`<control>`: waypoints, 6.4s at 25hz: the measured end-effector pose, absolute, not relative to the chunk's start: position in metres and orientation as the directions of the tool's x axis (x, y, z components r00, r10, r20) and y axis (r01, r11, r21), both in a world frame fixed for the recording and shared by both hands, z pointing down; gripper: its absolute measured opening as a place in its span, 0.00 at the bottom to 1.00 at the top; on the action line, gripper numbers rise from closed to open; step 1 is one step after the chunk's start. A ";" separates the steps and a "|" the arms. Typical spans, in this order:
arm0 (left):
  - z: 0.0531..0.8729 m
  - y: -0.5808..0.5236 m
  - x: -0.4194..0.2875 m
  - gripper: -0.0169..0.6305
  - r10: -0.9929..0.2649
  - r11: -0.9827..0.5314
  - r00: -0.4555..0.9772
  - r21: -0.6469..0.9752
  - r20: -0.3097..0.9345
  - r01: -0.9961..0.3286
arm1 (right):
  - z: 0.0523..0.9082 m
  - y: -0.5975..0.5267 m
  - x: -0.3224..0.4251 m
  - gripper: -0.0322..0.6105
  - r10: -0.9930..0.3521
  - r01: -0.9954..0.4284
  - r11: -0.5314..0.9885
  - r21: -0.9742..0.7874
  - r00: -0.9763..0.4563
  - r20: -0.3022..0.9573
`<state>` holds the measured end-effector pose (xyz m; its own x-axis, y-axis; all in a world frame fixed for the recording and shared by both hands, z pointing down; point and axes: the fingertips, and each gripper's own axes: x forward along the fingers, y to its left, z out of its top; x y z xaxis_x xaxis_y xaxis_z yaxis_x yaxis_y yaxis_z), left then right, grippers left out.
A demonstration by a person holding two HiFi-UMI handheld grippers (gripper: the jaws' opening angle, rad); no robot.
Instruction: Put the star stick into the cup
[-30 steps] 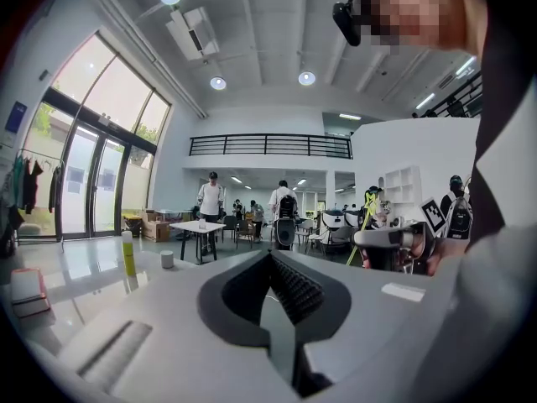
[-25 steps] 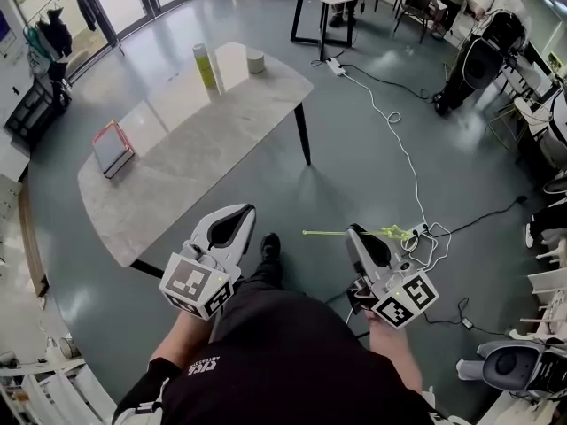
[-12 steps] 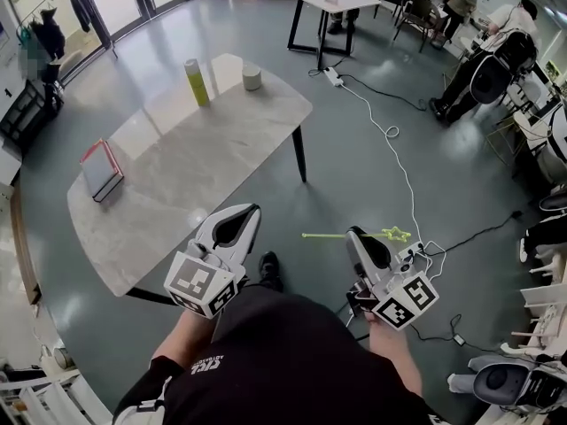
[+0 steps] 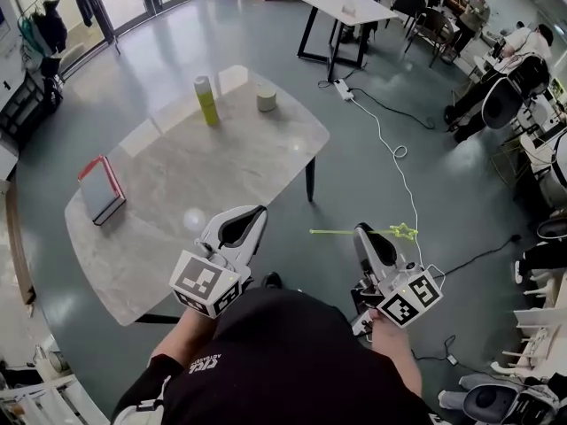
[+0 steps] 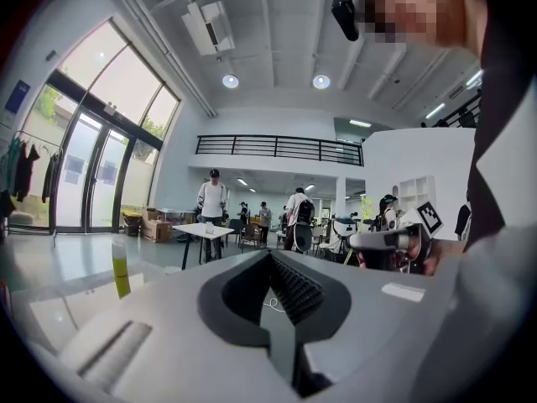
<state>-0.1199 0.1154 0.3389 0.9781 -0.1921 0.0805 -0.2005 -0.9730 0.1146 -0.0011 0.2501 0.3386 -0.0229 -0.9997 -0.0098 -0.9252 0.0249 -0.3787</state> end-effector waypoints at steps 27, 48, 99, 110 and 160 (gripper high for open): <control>0.367 -0.037 0.000 0.03 -0.379 -0.900 0.909 0.160 0.175 -0.406 | 0.363 0.063 0.149 0.10 -0.970 -0.864 0.204 -0.461 -0.242 0.026; 0.365 -0.113 0.080 0.03 -0.612 -0.747 0.758 0.151 0.225 -0.648 | 0.389 -0.056 0.255 0.10 -0.865 -0.750 0.391 -0.533 -0.498 0.065; 0.487 -0.291 0.098 0.03 -0.637 -0.688 0.724 0.229 0.265 -0.689 | 0.551 -0.354 0.235 0.10 -0.733 -0.810 0.401 -0.427 -0.564 0.381; 0.505 -0.293 0.108 0.03 -0.609 -0.699 0.748 0.267 0.265 -0.663 | 0.589 -0.360 0.227 0.10 -0.734 -0.826 0.322 -0.462 -0.526 0.429; 0.495 -0.260 0.080 0.03 -0.574 -0.698 0.767 0.318 0.288 -0.641 | 0.587 -0.267 0.267 0.40 -0.779 -0.868 0.103 -0.485 -0.374 0.503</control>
